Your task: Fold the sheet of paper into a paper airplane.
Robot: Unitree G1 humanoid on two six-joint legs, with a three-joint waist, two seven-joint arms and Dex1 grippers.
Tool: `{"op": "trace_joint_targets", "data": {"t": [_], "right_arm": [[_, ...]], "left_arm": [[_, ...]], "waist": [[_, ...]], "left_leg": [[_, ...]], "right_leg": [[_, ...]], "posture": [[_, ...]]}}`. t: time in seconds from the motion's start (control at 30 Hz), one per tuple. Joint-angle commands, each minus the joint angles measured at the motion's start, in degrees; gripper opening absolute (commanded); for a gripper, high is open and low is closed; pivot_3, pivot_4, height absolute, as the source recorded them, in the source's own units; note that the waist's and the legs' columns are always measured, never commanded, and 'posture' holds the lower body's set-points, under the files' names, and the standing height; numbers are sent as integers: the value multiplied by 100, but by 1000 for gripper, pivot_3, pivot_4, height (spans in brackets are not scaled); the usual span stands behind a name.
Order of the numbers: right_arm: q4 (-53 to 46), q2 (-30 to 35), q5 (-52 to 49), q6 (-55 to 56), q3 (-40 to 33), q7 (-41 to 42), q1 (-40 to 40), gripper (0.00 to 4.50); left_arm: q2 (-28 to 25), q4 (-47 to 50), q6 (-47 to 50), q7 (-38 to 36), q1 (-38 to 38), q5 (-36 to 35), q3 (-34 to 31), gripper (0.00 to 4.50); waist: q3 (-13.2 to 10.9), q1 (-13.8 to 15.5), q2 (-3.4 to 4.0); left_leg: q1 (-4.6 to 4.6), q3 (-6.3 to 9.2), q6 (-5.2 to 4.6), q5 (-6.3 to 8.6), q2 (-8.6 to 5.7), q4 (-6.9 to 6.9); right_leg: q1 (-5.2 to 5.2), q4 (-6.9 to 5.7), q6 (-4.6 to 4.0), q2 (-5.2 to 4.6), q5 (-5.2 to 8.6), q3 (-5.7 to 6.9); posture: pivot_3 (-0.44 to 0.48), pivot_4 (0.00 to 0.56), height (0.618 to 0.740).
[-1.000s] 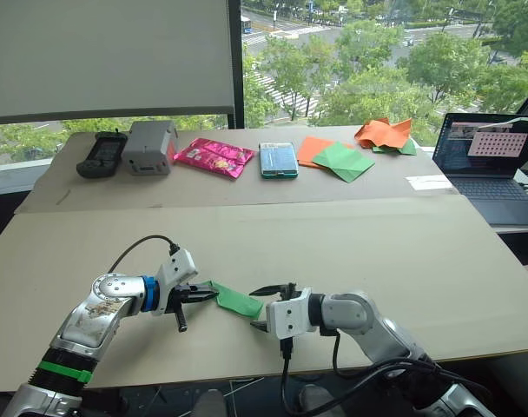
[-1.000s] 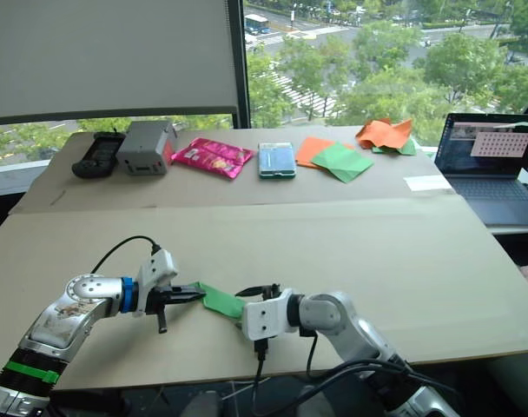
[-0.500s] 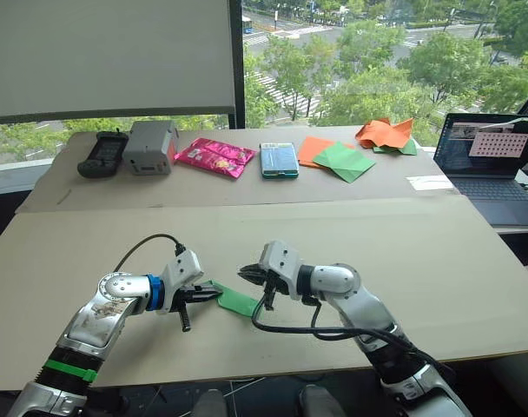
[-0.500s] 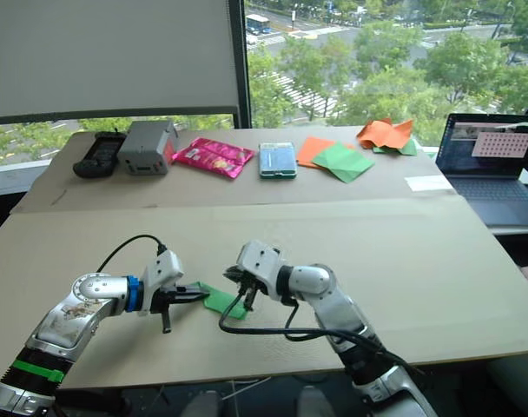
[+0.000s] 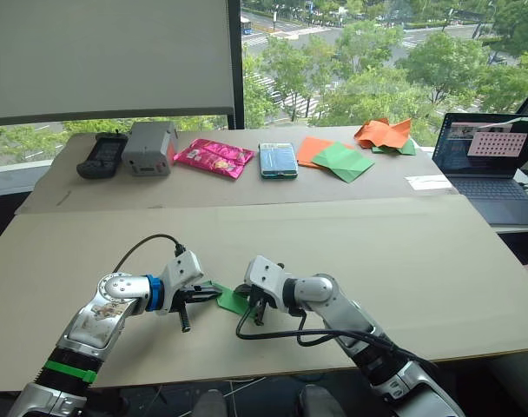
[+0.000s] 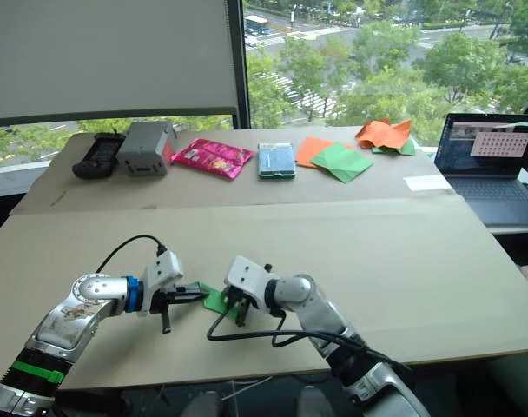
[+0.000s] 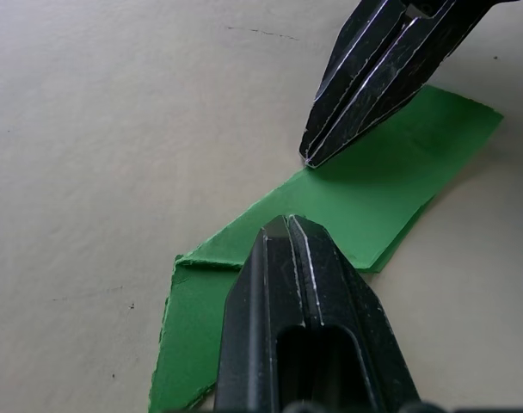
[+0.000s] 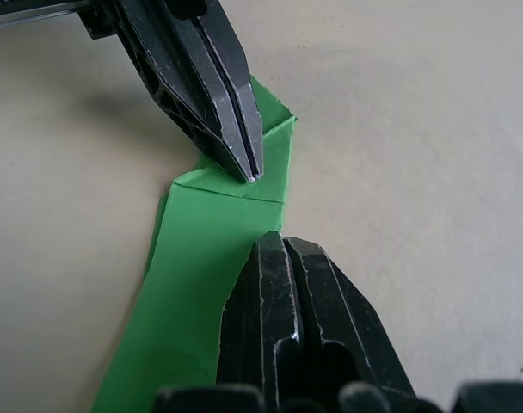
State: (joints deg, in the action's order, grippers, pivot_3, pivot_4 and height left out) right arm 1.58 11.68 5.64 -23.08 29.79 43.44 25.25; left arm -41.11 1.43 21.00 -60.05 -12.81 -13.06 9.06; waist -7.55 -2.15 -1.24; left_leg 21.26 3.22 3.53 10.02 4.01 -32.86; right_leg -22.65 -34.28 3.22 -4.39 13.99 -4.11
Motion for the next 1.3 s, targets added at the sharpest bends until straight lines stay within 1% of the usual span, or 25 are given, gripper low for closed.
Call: {"op": "trace_joint_targets", "data": {"t": [0.03, 0.23, 0.5, 0.93, 1.1, 1.3], "right_arm": [[81, 52, 175, -309, 209, 17, -1, 49], [103, 207, 350, -728, 419, 33, -91, 49], [35, 630, 743, -773, 737, -13, -230, 49], [-342, 1069, 928, -852, 813, -141, -565, 49], [-430, 1063, 963, -921, 808, -183, -596, 49], [-435, 987, 1050, -919, 805, -277, -515, 49]], "left_arm": [[10, -91, 10, 12, 49, 159, 133, 0], [-2, -119, -8, 11, 20, 229, 169, 0], [-7, -185, -81, 1, 35, 292, 190, 0], [-11, -271, -145, -23, 13, 327, 205, 0], [118, -154, 48, -27, -113, 102, 99, 0], [155, -63, 239, -40, -250, 78, 73, 0]], "waist": [[4, -3, 5], [32, 4, 23], [78, 23, 41], [100, 146, 42], [101, 150, 42], [100, 146, 37]], "left_leg": [[-1, 0, 0, 0, 0, 0], [-3, 0, 11, 7, -1, -1], [-3, -1, 15, 9, -1, -3], [-3, -3, 27, 17, -4, -8], [-3, -4, 28, 17, -5, -8], [-1, -3, 29, 17, -5, -9]], "right_leg": [[0, -1, 0, 0, 0, 0], [2, -1, 0, -1, 0, 0], [3, 1, 1, -2, 1, 0], [3, 15, 3, -8, 3, 0], [3, 17, 3, -11, 4, 1], [2, 17, 3, -10, 4, 2]], "posture": [[0, 150, 718], [0, 150, 718], [0, 150, 718], [0, 150, 718], [0, 150, 718], [0, 150, 718]]}}
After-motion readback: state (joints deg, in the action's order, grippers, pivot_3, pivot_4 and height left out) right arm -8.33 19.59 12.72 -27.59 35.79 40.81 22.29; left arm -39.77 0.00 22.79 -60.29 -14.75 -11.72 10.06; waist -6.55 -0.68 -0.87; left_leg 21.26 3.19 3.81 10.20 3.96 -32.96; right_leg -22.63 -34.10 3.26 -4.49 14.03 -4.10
